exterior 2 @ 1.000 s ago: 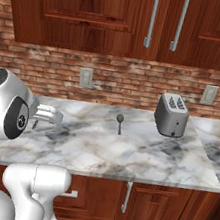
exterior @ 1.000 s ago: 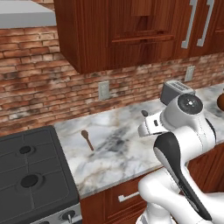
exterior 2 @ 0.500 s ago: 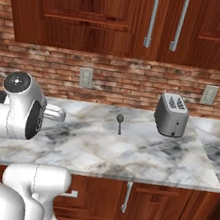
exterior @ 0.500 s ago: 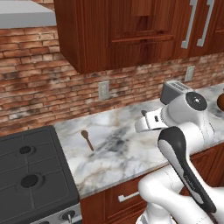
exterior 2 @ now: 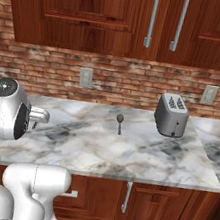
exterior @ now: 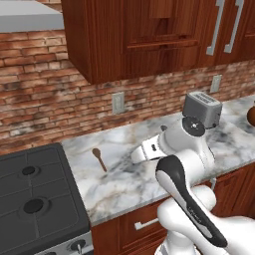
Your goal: Organize the utensils by type. Pick up the wooden spoons from the counter and place them in the open cabinet. Then pick up the metallic utensils from the counter and place them in the open drawer.
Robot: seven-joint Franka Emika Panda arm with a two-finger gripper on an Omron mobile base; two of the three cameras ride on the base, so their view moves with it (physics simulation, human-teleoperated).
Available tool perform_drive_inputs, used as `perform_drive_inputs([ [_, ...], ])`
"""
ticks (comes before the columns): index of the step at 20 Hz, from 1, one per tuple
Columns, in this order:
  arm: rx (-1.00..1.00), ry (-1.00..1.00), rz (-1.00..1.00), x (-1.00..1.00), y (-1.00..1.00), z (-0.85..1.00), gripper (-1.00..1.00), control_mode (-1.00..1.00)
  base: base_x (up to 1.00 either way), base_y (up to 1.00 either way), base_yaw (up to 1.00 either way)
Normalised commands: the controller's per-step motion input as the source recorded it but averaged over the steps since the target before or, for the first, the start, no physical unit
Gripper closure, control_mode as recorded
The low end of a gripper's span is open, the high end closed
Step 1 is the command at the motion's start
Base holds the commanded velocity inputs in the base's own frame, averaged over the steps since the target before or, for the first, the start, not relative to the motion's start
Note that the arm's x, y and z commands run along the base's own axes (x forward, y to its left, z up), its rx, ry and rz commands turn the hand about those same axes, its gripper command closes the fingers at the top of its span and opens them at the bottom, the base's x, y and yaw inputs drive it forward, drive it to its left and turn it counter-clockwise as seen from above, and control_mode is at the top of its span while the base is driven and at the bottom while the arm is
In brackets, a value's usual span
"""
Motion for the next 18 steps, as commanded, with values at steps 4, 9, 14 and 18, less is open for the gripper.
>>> perform_drive_inputs([
  [4,-0.04,0.0,0.0,0.14,0.39,-0.23,-1.0,-1.0,0.0,0.0,0.0],
  [9,-0.04,0.0,0.0,0.3,0.28,-0.12,-1.0,-1.0,0.0,0.0,0.0],
  [14,-0.02,0.0,0.0,0.43,0.42,-0.12,-1.0,-1.0,0.0,0.0,0.0],
  [18,0.0,0.0,0.0,0.48,0.42,-0.14,-1.0,-1.0,0.0,0.0,0.0],
])
